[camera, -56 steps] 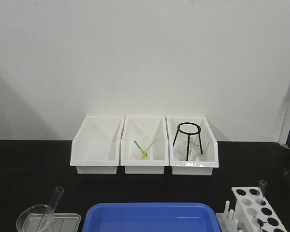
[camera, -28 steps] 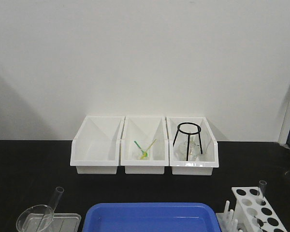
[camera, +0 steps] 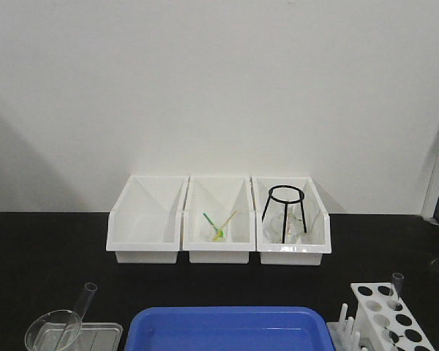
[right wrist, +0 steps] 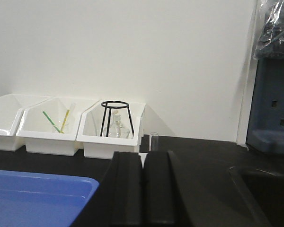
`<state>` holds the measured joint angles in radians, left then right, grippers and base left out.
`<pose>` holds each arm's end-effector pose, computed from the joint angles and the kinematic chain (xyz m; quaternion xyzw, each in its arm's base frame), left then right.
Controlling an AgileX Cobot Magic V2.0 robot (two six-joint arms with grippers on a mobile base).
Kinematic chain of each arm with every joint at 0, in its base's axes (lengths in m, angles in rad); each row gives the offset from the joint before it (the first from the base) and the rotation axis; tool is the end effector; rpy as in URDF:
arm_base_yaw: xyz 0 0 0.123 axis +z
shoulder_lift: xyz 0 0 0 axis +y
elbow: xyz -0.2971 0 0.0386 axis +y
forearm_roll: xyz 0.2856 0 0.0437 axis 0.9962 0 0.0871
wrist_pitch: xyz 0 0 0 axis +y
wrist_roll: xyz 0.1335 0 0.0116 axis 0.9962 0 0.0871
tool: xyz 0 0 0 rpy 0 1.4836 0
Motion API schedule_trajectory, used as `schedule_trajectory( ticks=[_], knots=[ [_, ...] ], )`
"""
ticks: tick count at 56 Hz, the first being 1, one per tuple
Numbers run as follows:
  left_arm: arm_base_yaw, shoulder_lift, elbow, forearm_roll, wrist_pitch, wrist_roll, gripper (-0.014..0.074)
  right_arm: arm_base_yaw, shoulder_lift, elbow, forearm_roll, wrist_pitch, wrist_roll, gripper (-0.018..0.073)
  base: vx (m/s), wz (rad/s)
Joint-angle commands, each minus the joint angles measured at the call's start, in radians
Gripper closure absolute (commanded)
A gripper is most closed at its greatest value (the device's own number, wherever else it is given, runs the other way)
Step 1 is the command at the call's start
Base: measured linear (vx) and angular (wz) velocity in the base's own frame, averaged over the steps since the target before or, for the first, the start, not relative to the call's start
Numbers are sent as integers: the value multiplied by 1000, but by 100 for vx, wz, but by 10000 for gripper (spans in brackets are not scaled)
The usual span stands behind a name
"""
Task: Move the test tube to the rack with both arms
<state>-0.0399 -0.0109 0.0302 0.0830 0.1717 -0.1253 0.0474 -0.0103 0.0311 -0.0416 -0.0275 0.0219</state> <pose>0.1221 -0.0030 0.1827 -0.0061 0.7426 -0.0227 0.6693 0.1222 0.0059 0.2088 -0.0230 0.6728 0.0106 0.7394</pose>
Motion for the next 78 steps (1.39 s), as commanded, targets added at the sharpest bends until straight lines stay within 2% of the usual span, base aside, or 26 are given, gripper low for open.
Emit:
schedule_trajectory(
  ticks=[1,15,20,27,30,33,41,48,55,63,71,78],
  knots=[
    [2,-14,-27,-21,-110,-26,603,2,-8,15,-7,-98,-3,571,0,0],
    [2,-14,-27,-34,-121,-36,603,2,-8,15,-7,-108,-3,571,0,0],
    [2,-14,-37,-33,-215,-34,603,2,-8,15,-7,-143,-3,571,0,0],
    [2,-14,-40,-35,-435,-36,603,2,-8,0,-7,-230,-3,571,0,0],
    [2,-14,-57,-35,-496,-38,603,2,-8,-40,-4,-226,-3,571,0,0],
    [1,-11,-117,-35,-488,-44,603,2,-4,-109,6,-200,-3,571,0,0],
    [1,88,-377,-34,-345,-3,603,2,121,-385,12,-134,-48,571,0,0],
    [1,338,-600,-34,-320,44,603,2,355,-578,-8,-157,-139,571,0,0],
    [1,558,-745,-34,-322,44,603,2,569,-696,-8,-211,-144,571,0,0],
    [1,719,-807,-35,-330,42,603,2,737,-758,-6,-226,-133,571,0,0],
    [1,797,-806,-34,-394,43,595,2,830,-761,-4,-246,-131,559,0,0],
    [1,813,-806,-34,-414,44,557,2,845,-761,-4,-209,-130,497,0,0]
  ],
)
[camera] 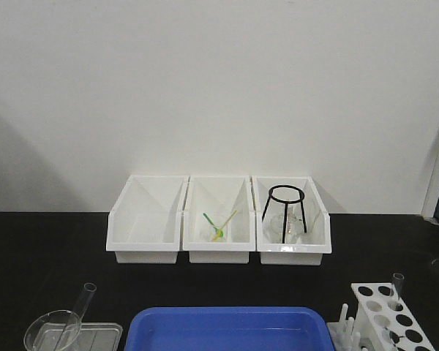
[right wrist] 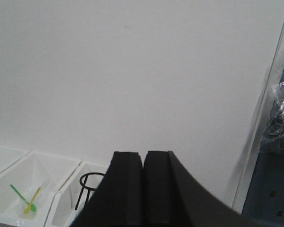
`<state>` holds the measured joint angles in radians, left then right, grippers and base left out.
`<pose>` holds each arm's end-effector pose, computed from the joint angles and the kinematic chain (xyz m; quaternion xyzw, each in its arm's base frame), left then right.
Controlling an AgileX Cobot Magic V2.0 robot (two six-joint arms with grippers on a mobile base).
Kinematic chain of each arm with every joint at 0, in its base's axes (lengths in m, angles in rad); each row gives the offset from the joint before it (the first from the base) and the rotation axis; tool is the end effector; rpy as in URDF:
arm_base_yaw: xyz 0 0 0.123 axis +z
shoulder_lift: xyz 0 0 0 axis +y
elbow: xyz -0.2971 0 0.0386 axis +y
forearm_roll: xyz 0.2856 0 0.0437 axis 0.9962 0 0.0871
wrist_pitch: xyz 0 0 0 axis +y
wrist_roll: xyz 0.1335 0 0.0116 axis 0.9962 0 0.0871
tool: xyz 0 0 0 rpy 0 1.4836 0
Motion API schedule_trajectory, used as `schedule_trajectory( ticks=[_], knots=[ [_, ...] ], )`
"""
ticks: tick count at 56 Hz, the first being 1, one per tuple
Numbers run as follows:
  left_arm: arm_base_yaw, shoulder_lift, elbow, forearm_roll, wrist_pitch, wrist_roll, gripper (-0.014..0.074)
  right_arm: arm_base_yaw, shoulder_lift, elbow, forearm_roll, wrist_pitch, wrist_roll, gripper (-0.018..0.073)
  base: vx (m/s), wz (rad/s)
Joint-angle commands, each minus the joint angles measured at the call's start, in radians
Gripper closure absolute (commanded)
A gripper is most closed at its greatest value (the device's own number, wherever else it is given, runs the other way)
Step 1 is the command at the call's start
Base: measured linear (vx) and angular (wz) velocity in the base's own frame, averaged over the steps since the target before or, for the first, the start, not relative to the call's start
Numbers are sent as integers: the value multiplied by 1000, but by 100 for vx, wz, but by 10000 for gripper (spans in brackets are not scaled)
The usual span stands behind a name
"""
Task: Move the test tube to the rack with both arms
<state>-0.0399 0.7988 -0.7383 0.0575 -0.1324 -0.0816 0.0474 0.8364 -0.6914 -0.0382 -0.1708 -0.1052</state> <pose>0.2402 -0.0106 0.4103 0.0078 0.6487 -0.0270 0.7605 0.2513 0.0128 0.3864 -0.0657 0.6629 -0.0334 0.7451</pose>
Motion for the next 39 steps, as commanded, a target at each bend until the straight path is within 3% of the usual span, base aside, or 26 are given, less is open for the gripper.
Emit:
schedule_trajectory(
  ticks=[1,11,18,24,30,39],
  knots=[
    [1,3,-37,-9,-110,0,545,2,-2,-39,-8,-61,-3,487,0,0],
    [1,3,-37,-8,-110,0,400,2,-2,-39,-9,-50,-7,289,0,0],
    [1,3,-37,-8,-105,0,244,2,-2,-39,-8,-62,-6,69,0,0],
    [1,3,-37,-8,-102,2,134,2,1,-39,-8,-62,-6,-61,0,0],
    [1,2,-37,-8,-109,2,78,2,1,-39,-8,-69,-6,-125,0,0],
    [1,2,-37,-10,-170,-4,74,2,1,-39,-8,-80,8,-124,0,0]
  ],
)
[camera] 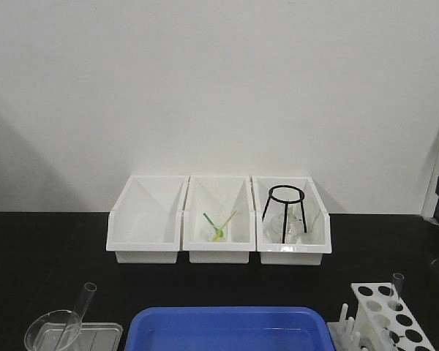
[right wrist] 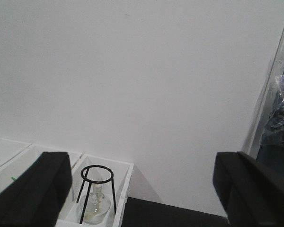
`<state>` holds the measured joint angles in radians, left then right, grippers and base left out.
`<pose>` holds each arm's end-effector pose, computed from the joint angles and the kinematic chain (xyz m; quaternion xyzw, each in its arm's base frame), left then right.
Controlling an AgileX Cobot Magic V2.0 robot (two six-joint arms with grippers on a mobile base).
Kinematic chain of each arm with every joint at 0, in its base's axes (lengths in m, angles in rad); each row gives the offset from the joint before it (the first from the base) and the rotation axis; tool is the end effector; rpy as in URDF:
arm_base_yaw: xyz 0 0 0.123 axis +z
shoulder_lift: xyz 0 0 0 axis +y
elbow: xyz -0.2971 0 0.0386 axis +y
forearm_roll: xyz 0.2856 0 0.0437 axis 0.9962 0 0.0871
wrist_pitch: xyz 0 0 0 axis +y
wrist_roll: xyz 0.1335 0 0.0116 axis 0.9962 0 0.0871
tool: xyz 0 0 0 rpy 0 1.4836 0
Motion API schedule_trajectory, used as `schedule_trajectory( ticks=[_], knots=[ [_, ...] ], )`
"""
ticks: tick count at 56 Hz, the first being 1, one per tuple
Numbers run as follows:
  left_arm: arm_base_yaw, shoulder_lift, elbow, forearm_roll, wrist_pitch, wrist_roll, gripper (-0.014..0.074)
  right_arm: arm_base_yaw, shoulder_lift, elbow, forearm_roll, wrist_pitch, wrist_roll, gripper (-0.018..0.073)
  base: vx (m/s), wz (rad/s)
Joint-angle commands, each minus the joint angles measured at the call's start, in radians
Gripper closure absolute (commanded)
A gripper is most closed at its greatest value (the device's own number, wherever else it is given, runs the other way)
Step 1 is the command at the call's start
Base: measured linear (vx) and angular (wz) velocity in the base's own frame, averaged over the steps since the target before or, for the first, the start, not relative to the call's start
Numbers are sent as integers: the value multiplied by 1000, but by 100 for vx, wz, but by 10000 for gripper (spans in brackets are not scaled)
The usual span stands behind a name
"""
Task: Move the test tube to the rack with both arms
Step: 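Lower the left gripper and close it on the clear test tube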
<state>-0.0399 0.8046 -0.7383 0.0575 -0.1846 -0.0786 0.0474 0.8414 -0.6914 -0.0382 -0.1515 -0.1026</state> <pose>0.2406 -0.0110 0.4158 0.0097 0.6309 -0.0274 0.7753 0.2529 0.0128 0.3826 -0.0654 0.6719 -0.0323 0.7370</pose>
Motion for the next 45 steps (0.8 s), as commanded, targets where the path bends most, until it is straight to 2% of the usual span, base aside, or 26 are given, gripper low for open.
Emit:
schedule_trajectory(
  ticks=[1,9,13,18,22,34,39,45],
  knots=[
    [1,-4,-37,-10,-123,-10,74,2,-4,-39,-8,-101,8,-120,0,0],
    [1,-2,-37,5,-117,-27,74,2,-4,-24,-19,-112,8,-80,0,0],
    [1,9,-37,85,-56,-23,74,2,-4,1,-19,-127,8,-57,0,0],
    [-21,32,-32,229,49,-24,74,2,-4,35,-19,-161,8,-27,0,0],
    [-53,62,-13,287,111,-29,74,2,-4,61,-19,-187,8,-8,0,0],
    [-183,232,112,306,110,-29,74,2,-4,87,-19,-207,8,20,0,0],
    [-222,315,165,306,45,-27,74,2,-4,87,-19,-212,4,20,0,0],
    [-227,394,187,306,-61,-27,74,2,-4,87,-19,-212,-9,20,0,0]
  ],
)
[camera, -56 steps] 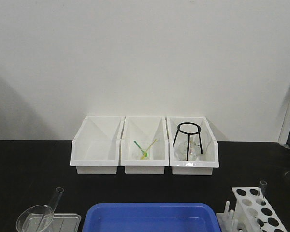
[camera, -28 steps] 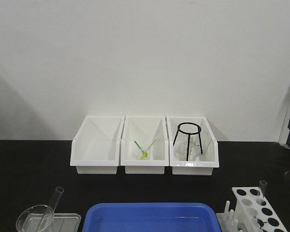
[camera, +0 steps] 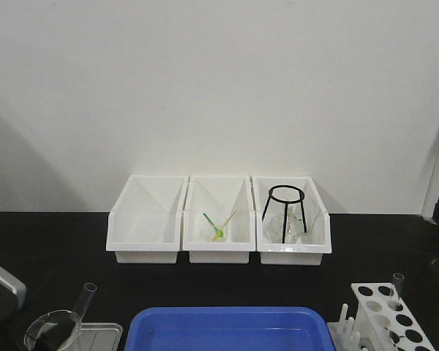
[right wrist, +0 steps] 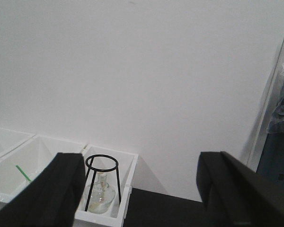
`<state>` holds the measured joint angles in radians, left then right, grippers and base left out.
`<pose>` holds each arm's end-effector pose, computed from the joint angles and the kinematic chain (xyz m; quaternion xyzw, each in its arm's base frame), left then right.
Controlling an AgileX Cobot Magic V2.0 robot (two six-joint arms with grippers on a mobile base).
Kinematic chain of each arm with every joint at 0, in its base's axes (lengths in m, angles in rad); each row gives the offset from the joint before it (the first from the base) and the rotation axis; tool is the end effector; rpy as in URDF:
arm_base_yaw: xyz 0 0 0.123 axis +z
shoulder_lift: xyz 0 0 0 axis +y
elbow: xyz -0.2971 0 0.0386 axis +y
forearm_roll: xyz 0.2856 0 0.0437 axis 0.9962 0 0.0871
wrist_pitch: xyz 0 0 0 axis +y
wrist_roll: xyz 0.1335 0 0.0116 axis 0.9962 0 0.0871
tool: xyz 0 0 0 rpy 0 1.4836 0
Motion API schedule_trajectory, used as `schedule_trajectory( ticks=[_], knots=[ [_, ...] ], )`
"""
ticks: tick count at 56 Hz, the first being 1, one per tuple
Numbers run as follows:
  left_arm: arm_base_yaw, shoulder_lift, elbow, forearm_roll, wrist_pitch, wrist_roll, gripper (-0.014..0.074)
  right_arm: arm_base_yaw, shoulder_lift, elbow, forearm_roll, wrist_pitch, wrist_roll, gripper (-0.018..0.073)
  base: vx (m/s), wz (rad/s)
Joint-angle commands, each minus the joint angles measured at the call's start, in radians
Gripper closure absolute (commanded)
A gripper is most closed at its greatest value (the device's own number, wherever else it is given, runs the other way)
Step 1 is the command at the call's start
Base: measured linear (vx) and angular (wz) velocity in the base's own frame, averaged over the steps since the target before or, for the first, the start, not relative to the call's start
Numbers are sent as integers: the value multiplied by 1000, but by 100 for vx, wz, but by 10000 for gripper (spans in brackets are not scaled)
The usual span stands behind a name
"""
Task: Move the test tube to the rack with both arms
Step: 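Lower the left gripper and close it on the clear test tube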
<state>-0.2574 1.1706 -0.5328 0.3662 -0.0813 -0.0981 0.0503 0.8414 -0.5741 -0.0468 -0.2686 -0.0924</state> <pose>0.2837 -0.0787 0.2154 0.2285 0.8223 -0.0099 0.5210 0.2509 0.0143 0.3487 -0.0679 0.6718 -0.0280 0.7371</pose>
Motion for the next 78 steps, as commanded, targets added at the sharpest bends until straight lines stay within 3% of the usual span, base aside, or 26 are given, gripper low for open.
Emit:
schedule_trajectory(
  ticks=[1,7,15,19,27,30,33,51,72,78],
  knots=[
    [-10,37,-19,-3,-183,-8,74,-1,-4,-31,-10,-95,-19,20,0,0],
    [-9,97,-21,-4,-287,27,74,-1,-4,-31,-10,-92,-20,20,0,0],
    [-9,163,-21,-43,-378,179,74,-1,-4,-31,-10,-88,-20,20,0,0],
    [-4,182,-21,-155,-379,271,74,-1,-4,-31,-10,-88,-20,20,0,0],
    [15,190,-21,-480,-435,455,74,-1,-4,-31,-10,-88,-21,20,0,0],
    [15,190,-21,-533,-461,514,74,-1,-4,-31,-10,-88,-21,20,0,0],
    [15,190,-22,-533,-464,544,74,-1,-4,-31,-10,-88,-21,20,0,0],
    [0,278,-111,-509,-391,484,74,-1,-4,-31,-10,-90,-20,20,0,0],
    [0,322,-172,-512,-354,482,74,-1,-4,-31,-10,-89,-20,20,0,0],
    [0,343,-172,-511,-349,427,74,-1,-4,-31,-10,-89,-20,20,0,0]
  ],
)
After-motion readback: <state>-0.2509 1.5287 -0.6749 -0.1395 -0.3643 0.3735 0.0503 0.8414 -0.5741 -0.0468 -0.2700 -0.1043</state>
